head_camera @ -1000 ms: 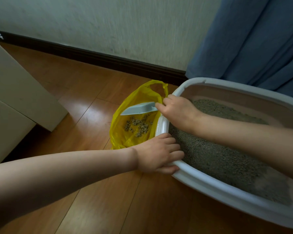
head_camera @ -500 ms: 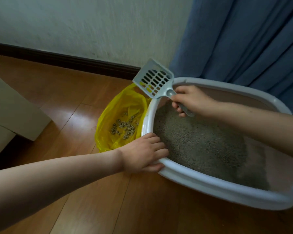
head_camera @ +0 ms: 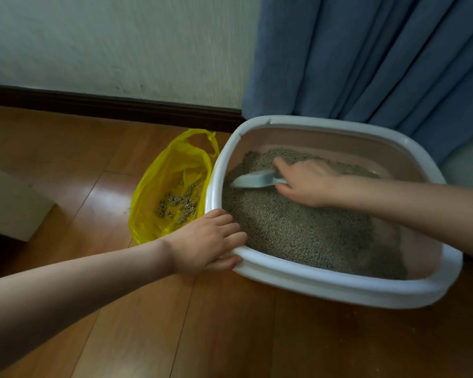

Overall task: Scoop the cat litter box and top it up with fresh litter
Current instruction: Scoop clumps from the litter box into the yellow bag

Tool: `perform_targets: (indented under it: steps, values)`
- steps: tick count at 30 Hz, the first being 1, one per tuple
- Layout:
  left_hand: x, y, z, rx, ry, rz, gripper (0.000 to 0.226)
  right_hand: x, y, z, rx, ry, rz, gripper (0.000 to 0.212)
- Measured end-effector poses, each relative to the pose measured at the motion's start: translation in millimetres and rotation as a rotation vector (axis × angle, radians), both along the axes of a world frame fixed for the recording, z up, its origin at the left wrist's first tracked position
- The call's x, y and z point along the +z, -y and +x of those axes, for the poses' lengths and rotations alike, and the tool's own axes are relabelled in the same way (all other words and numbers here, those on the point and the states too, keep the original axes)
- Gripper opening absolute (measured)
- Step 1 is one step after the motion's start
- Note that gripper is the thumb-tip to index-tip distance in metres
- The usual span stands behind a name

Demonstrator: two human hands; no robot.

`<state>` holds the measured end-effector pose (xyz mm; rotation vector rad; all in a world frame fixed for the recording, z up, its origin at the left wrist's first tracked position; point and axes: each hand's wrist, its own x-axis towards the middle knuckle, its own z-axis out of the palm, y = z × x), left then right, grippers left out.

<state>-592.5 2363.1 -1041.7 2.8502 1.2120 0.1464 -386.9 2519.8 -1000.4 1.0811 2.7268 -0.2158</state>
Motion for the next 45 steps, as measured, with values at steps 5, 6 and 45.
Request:
perform_targets:
  steps: [5, 6, 45]
  values:
    - [2, 0, 1, 0.004, -0.011, 0.006, 0.026, -9, 2, -23, 0.213, 0.097, 0.120, 0.046]
    - [2, 1, 1, 0.004, -0.011, 0.005, 0.026, -10, 2, -22, 0.216, 0.106, 0.113, 0.045]
    - [-2, -1, 2, -0.013, -0.003, 0.039, 0.037, 2, -17, 84, 0.020, 0.222, -0.017, 0.044]
